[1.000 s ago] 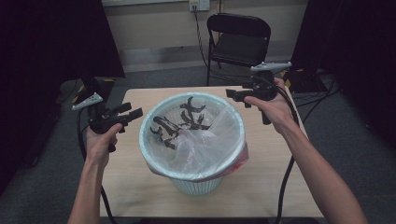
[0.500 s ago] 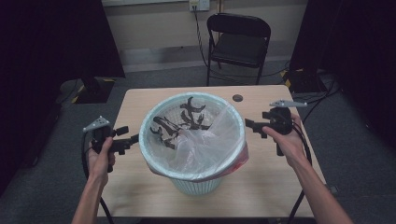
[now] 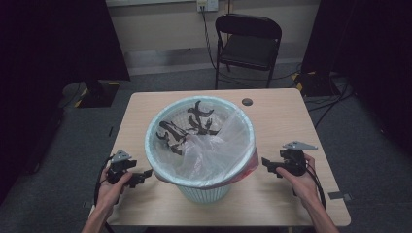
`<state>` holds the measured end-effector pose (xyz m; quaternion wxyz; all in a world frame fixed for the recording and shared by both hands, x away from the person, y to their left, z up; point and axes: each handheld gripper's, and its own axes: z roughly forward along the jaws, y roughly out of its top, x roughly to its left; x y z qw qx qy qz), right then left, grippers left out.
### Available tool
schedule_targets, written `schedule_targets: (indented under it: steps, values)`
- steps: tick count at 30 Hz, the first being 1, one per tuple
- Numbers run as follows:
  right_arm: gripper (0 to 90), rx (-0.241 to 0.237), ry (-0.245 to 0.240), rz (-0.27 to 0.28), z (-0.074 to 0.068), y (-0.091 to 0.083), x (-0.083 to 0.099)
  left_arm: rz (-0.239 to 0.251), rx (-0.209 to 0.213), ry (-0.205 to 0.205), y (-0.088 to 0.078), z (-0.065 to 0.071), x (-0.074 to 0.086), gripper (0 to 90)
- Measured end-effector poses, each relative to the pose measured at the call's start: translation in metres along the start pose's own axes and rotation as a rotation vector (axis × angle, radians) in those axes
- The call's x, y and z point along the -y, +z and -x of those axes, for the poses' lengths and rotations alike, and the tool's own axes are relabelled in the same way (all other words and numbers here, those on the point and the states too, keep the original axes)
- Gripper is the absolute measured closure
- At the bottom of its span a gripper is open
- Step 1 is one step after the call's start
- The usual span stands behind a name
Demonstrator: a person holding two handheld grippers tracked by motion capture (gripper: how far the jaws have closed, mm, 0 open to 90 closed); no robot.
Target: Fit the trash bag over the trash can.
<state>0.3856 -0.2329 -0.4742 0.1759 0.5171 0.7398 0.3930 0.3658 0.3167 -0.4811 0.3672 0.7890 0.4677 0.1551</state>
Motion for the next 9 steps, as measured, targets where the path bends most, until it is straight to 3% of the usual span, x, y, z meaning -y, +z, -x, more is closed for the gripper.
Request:
schedule_targets:
  steps: [2,5,7,9]
  values:
    - [16.3,0.044,-0.019,-0.010,0.000,0.003,0.008,0.018,-0.015,0.002,0.002,0.002,0.003,16.3]
    - [16.2,0.059,-0.009,0.000,0.002,0.003,0.011,-0.009,-0.026,0.020,0.008,0.006,0.005,16.2]
    - [16.2,0.070,-0.008,-0.006,0.003,0.005,0.011,-0.010,-0.027,0.007,0.011,0.006,0.007,16.2]
    - [16.2,0.085,-0.025,-0.007,0.003,0.006,0.012,-0.010,-0.035,0.032,0.013,0.007,0.009,15.4]
